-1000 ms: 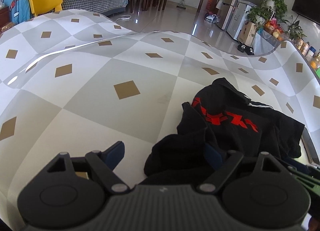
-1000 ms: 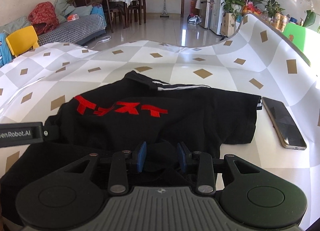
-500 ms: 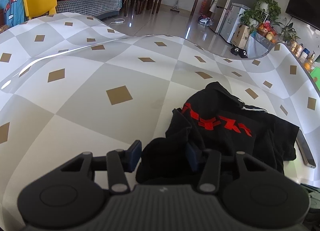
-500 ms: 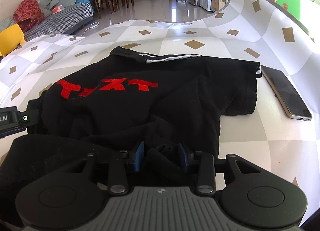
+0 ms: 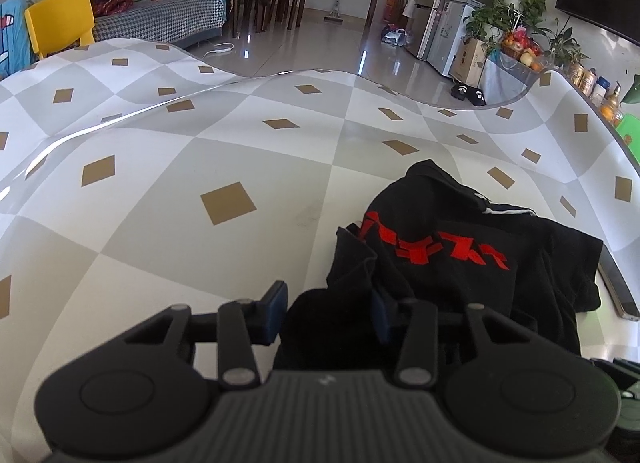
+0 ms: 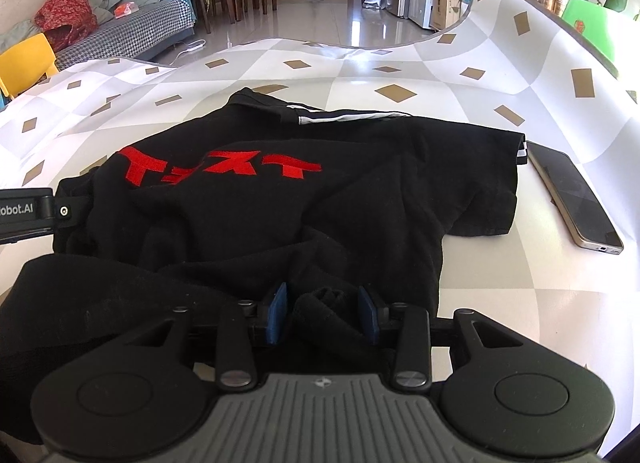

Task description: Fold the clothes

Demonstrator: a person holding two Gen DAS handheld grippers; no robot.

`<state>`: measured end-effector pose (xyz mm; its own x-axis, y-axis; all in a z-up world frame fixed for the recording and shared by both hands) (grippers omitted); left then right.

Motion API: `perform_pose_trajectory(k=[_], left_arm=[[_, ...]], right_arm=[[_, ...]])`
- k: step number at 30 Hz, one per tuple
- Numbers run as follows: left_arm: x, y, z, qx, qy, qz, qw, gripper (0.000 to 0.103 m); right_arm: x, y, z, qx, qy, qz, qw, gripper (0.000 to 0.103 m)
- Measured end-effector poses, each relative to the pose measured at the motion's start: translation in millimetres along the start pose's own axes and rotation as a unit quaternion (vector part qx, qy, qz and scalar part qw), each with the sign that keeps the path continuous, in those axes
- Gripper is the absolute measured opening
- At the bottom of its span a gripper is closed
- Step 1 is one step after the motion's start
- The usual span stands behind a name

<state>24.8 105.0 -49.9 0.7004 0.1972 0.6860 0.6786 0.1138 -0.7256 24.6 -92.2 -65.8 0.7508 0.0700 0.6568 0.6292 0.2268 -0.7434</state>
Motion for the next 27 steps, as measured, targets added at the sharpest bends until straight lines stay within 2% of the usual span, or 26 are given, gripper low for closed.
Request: perform_pose_trajectory(k=[4,6,8,16,18,22,24,27], left_arm=[[-2,0,-7,-0.003,0.019,-0.009,0.9998,0.025],[-4,-2,-11,0.008,0.031,-0.015,0.9994,0.015],[-4,-4,-11,0.023,0.034,-0.023,0.9989,0.012],[9,-16,16,0.104,-0.003,-0.046,0.9935,0.01],[12,-20,23,0.137,-0.005,-0.058,0.9889,0.006],[20,-29,44,0.184,-0.032,-0.07,0.98,0.005],[22,-28,57,0.184,-0.055,-0.055,0.9798,0.005],[19,-25,62,0.153,-0.081,-0.037,0.9841,0.008]], right_arm=[[0,1,1,-0.003,-0.006,0.0,1.0,0.038],[0,1,1,-0.003,-0.007,0.0,1.0,0.038],[-1,1,1,-0.003,-0.007,-0.001,1.0,0.038],[-2,1,1,-0.004,-0.01,-0.003,1.0,0.038],[-1,1,0,-0.003,-0.011,-0.003,1.0,0.038],[-1,0,-3,-0.003,-0.01,-0.002,1.0,0.039],[-1,0,-3,-0.004,-0.009,-0.002,1.0,0.039],[-1,-1,-4,-0.004,-0.006,0.0,1.0,0.039]])
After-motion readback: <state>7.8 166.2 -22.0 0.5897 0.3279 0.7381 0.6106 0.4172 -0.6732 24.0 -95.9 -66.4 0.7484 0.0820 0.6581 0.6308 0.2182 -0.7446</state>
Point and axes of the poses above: each gripper's, at about its wrist camera, not at the fingertips, and y roughly the way its jaws point, z to its left, x to its top, the point moved 4 cm from there along y, roughly the way its jaws point, and after that the axes turned 11 degrees about x, right-handed, at the moved point
